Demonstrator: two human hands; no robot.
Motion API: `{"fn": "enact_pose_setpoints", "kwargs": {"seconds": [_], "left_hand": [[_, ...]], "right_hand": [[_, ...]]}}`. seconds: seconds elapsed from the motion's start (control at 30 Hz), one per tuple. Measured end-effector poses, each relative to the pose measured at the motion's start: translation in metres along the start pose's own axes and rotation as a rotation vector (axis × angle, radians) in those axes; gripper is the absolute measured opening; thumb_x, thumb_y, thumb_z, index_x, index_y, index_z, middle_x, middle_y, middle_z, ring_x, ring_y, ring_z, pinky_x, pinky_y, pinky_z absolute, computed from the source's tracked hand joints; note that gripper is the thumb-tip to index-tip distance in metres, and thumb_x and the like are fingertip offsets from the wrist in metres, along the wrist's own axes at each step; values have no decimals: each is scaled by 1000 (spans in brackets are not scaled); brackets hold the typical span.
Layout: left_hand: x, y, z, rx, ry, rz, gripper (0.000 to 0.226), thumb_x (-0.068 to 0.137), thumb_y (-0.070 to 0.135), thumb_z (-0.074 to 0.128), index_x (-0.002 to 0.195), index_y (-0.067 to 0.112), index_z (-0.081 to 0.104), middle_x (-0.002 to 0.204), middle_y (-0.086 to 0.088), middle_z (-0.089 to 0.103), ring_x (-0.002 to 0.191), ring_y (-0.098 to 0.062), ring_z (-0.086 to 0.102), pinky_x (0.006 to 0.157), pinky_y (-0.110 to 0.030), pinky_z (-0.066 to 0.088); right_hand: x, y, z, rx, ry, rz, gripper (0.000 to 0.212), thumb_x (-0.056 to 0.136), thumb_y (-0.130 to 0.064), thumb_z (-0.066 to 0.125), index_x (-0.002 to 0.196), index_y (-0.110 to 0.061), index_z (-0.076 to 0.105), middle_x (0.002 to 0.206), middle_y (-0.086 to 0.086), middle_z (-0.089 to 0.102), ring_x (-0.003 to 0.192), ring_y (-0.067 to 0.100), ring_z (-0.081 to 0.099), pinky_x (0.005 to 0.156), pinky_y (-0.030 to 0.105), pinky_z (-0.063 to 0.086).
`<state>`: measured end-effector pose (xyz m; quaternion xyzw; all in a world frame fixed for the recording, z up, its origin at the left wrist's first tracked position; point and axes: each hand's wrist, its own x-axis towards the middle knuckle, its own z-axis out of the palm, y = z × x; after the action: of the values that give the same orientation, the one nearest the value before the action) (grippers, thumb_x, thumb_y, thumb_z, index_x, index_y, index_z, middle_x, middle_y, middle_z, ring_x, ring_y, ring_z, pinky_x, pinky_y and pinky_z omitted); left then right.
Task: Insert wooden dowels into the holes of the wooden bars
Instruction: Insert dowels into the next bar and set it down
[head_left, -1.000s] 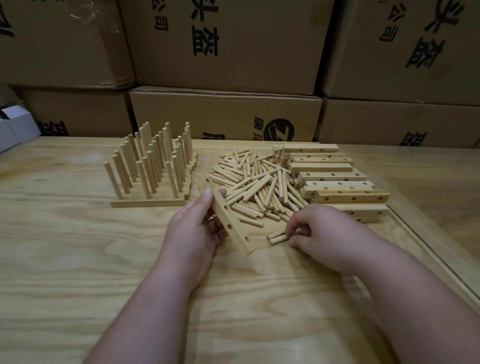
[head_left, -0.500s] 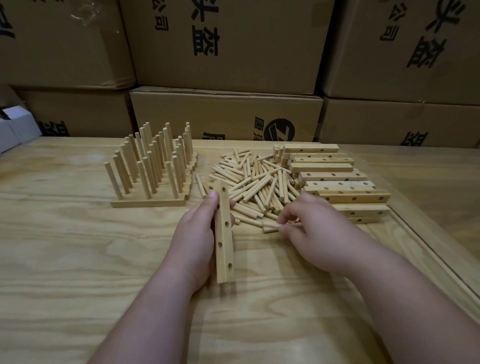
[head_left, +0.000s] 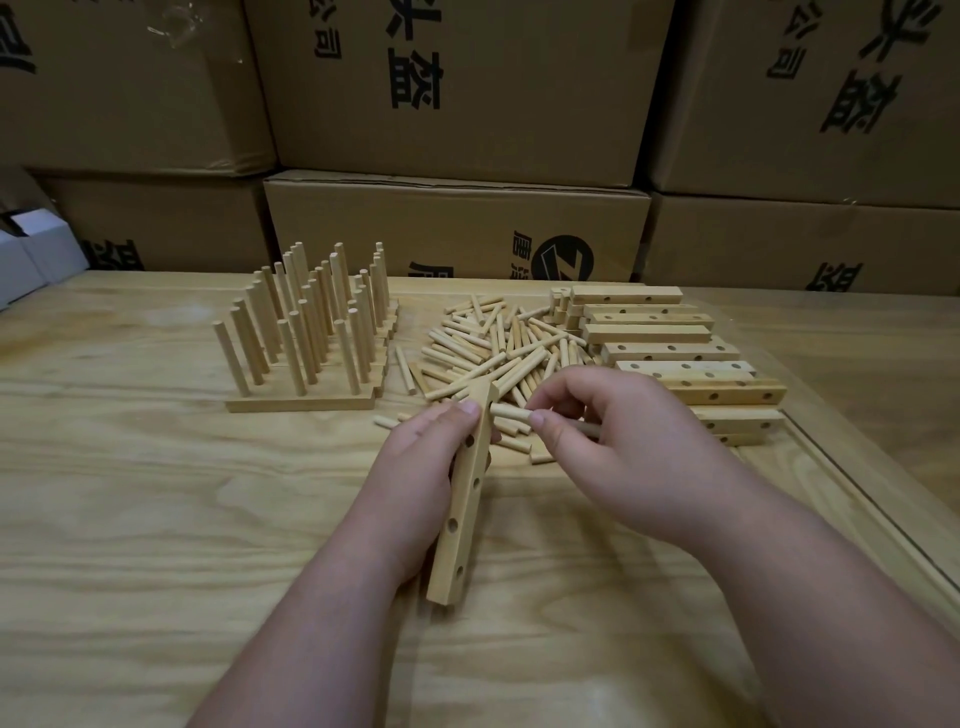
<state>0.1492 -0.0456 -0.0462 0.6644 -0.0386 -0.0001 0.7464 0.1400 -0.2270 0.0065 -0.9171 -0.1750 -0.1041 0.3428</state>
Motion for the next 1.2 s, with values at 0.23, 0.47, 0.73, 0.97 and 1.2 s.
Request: {"fn": "enact_pose_setpoints", "kwargs": {"seconds": [0.23, 0.47, 0.73, 0.97, 1.2], "left_hand": [[-4, 2, 1, 78, 41, -2, 59, 83, 76, 51, 71, 22, 73, 59, 5, 59, 50, -6, 52, 47, -15, 41], [-3, 1, 1, 121, 22, 51, 53, 84, 73, 54, 69, 24, 70, 56, 12, 54, 50, -2, 48, 51, -15, 39], [0, -4, -3, 142, -15, 95, 51, 77, 72, 56, 67, 23, 67, 55, 12, 50, 50, -4, 43, 54, -25, 34], [2, -4, -5, 170, 2, 63, 56, 76, 76, 54, 71, 21, 66, 59, 7, 53, 54, -7, 47, 60, -32, 36], [0, -4, -3, 149, 18, 38, 47, 85, 69, 55, 72, 26, 70, 59, 15, 58, 54, 1, 52, 57, -23, 40]], "right_hand": [[-2, -7, 0, -51, 17, -7, 4, 88, -43, 67, 89, -39, 66, 80, -21, 65, 74, 1, 61, 64, 34, 57], [-3, -15, -2, -175, 49, -39, 7, 88, -43, 67, 88, -36, 67, 75, -19, 64, 70, 2, 61, 63, 36, 56], [-2, -11, -1, -142, 13, 3, 17, 89, -48, 64, 94, -34, 73, 78, -21, 67, 73, 0, 62, 66, 35, 58], [0, -5, 11, 101, -3, 133, 13, 91, -40, 67, 85, -32, 75, 75, -21, 69, 73, -2, 63, 65, 27, 52], [-1, -14, 19, 105, 9, 174, 22, 93, -40, 63, 82, -27, 76, 57, -4, 62, 47, 6, 52, 45, 22, 41]]}}
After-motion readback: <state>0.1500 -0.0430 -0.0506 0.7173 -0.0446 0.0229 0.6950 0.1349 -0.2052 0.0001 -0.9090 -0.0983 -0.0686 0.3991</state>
